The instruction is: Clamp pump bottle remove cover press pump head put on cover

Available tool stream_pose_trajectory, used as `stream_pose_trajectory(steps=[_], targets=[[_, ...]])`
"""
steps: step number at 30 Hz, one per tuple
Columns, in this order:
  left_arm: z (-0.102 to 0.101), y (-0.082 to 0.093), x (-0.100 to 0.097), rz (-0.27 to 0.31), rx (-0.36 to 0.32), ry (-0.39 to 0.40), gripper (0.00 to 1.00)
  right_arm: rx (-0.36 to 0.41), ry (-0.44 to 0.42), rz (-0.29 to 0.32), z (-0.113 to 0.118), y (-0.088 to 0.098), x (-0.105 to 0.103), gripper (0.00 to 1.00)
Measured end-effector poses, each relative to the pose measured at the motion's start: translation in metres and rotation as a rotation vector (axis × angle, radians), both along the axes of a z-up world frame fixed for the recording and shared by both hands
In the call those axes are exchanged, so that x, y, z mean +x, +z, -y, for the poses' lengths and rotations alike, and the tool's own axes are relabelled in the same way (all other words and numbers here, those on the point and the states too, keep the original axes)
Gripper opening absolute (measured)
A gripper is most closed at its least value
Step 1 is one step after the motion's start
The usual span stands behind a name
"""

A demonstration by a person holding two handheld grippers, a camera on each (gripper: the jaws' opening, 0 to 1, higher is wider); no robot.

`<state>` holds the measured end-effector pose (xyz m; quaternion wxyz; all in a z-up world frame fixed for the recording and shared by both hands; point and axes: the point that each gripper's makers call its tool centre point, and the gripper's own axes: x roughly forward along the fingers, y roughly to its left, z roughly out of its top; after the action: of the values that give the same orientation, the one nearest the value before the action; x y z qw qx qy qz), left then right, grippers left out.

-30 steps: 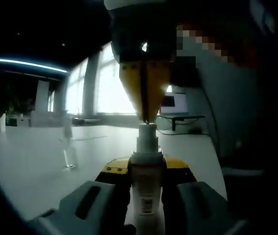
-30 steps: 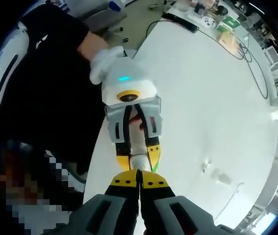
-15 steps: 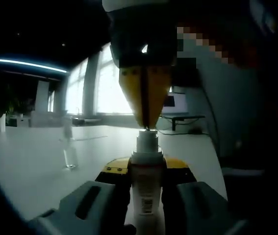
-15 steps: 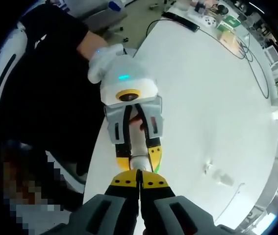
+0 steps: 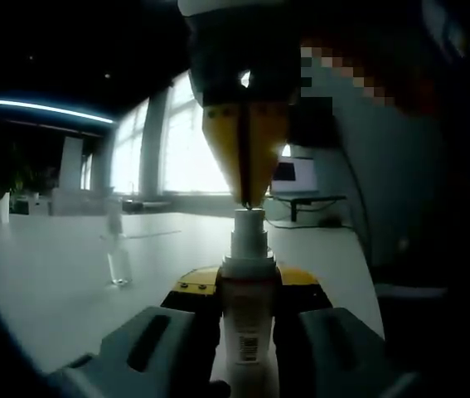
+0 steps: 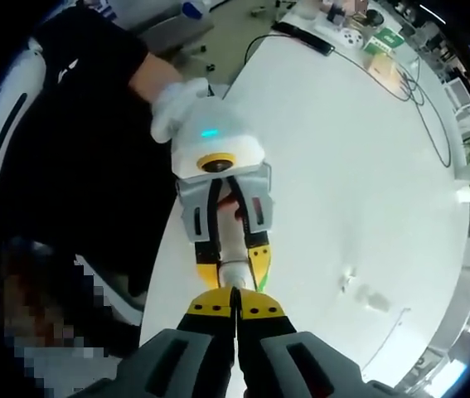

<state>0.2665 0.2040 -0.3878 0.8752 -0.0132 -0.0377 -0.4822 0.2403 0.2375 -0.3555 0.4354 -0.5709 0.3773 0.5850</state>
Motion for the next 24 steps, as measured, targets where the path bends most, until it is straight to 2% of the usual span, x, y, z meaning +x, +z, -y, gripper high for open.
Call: stream_pose_trajectory(steps=[11, 24], targets=[[-0.0001, 0.0002, 0.0, 0.003, 0.001, 0.0, 0.14, 0.003, -0.039, -0.006, 0.001, 0.0001, 0.0011, 0.0], [-0.0003, 0.0003, -0.0001, 0.001, 0.0, 0.0, 0.14, 0.001, -0.035, -0.007, 0.0006, -0.0001, 0.0008, 0.0]])
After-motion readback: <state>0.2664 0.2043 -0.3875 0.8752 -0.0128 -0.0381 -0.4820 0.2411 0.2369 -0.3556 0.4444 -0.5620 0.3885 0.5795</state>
